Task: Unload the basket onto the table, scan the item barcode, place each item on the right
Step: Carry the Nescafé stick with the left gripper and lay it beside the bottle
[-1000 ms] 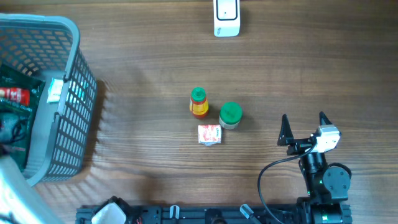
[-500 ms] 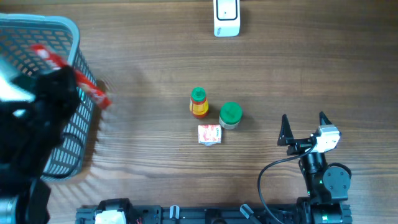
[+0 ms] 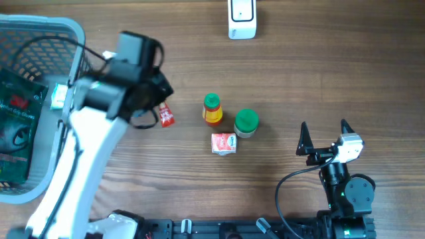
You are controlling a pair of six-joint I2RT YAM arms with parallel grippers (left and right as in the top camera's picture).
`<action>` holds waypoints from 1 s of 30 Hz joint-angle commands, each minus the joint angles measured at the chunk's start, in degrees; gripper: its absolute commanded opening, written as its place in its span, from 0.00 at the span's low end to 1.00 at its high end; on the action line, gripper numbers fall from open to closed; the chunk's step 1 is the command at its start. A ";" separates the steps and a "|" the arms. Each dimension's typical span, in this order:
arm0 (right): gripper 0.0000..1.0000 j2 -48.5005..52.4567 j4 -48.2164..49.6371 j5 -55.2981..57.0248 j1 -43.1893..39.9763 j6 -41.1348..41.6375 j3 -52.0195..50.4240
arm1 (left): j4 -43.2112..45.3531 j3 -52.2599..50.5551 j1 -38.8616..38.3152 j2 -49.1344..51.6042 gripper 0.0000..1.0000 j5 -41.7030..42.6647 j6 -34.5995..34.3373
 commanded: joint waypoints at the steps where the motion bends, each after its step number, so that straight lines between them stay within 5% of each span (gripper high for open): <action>1: 1.00 -0.46 0.13 -0.46 0.20 -0.68 -0.07 | 4.11 -7.08 -0.37 3.02 0.04 -1.77 -2.84; 15: 1.00 -0.46 0.13 -0.46 0.20 -0.68 -0.07 | 40.39 -40.70 -0.46 3.50 0.04 16.31 -0.63; 22: 1.00 -0.46 0.13 -0.46 0.20 -0.68 -0.07 | 48.37 -41.92 -4.92 4.35 0.04 15.47 -0.61; 30: 1.00 -0.46 0.13 -0.46 0.17 -0.68 -0.07 | 48.17 -41.94 -11.21 6.60 0.05 4.98 -0.87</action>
